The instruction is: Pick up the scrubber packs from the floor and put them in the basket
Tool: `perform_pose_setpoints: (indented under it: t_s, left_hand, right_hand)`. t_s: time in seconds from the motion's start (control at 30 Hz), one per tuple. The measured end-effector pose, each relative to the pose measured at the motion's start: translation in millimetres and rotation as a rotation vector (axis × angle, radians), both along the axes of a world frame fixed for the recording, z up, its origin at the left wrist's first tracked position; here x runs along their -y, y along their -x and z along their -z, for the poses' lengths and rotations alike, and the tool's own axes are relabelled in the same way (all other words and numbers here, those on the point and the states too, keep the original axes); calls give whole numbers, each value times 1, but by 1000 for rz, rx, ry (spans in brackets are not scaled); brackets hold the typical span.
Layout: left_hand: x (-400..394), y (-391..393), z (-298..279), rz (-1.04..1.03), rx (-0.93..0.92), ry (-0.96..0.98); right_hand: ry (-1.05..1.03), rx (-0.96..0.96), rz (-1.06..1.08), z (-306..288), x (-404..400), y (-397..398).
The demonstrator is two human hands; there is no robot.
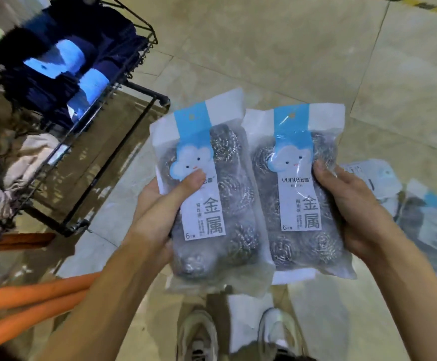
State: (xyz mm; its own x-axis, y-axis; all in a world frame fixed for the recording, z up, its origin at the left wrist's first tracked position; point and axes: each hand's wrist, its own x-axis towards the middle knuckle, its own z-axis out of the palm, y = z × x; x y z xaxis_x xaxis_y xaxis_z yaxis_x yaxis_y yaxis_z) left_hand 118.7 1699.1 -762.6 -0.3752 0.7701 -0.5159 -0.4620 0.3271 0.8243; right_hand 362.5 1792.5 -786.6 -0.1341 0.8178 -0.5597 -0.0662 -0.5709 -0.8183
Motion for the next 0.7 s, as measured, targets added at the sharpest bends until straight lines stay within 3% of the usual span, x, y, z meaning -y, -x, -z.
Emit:
perform_pose_setpoints:
  t_s: [0.13,0.43,0.57,0.7]
  left_hand:
    - [-2,5,-136,7,-150,-36]
    - [-6,-30,-511,123,-343,-161]
    - [-4,-48,-616,108,-401,-215]
    - [-3,-70,-685,124,-404,-275]
  right_hand:
    - [-23,28,30,-134,8,-14]
    - [-243,214,57,-515,20,-42]
    - [-337,221,62,-612,32,-67]
    - [-400,172,148,-673,48,-91]
